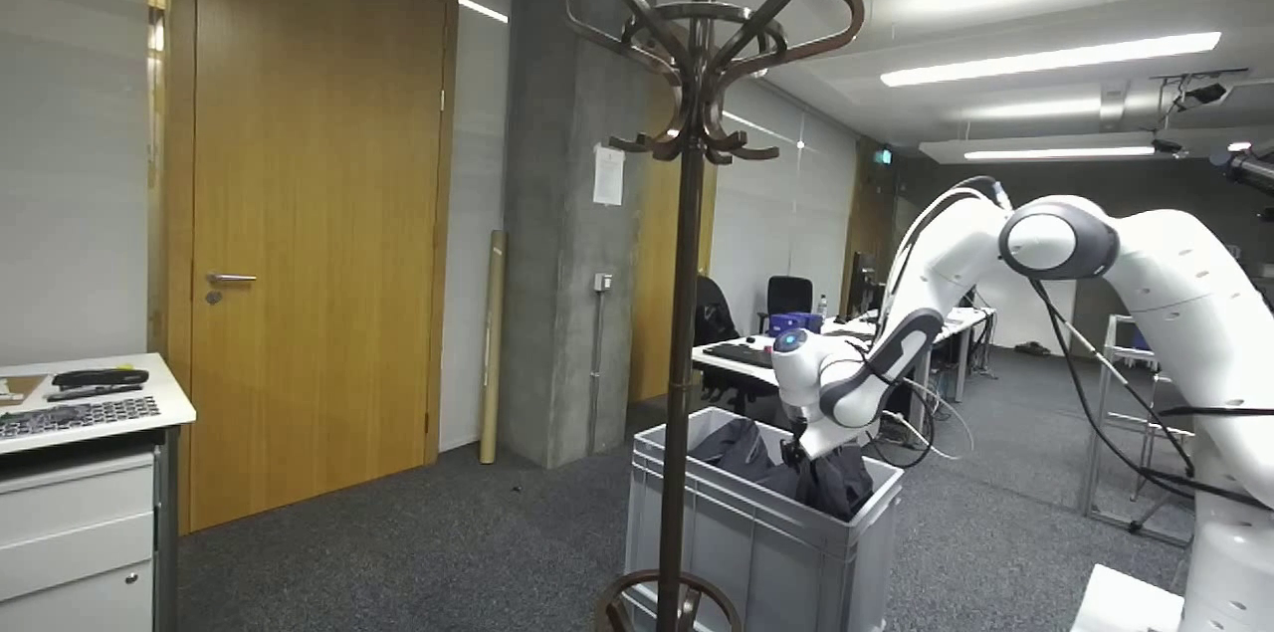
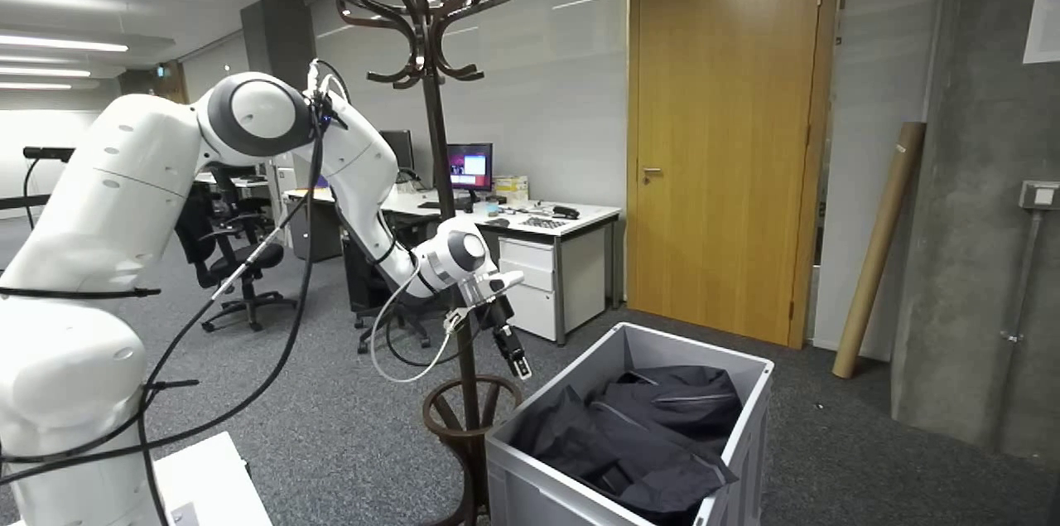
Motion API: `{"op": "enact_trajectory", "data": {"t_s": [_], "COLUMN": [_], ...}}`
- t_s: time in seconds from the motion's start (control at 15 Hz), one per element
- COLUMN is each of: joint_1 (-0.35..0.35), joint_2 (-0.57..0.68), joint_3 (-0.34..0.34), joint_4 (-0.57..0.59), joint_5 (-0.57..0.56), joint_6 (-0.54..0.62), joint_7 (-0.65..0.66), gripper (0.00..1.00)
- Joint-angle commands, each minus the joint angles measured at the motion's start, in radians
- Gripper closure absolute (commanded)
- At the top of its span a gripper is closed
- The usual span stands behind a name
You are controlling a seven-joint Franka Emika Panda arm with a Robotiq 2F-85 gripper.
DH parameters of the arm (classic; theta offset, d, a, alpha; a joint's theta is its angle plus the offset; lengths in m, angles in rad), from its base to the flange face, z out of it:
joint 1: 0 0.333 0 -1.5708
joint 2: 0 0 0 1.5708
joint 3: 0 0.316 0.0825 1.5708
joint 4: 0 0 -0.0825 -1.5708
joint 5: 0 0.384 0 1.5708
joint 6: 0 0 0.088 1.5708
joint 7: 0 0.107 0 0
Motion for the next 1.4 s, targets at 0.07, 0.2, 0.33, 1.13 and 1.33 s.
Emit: {"op": "enact_trajectory", "data": {"t_s": [0.07,0.2,0.33,1.13,1.33], "joint_1": [-0.057,-0.085,-0.117,-0.278,-0.319], "joint_2": [-0.286,-0.381,-0.481,-0.902,-0.839], "joint_3": [0.058,0.083,0.11,0.187,0.239], "joint_4": [-0.265,-0.353,-0.448,-0.75,-0.71], "joint_5": [-0.002,0.003,0.006,0.282,0.268], "joint_6": [-0.019,-0.016,0.007,0.002,0.007], "joint_7": [-0.075,-0.119,-0.176,-0.68,-0.631], "gripper": [0.0,0.0,0.0,0.0,0.0]}}
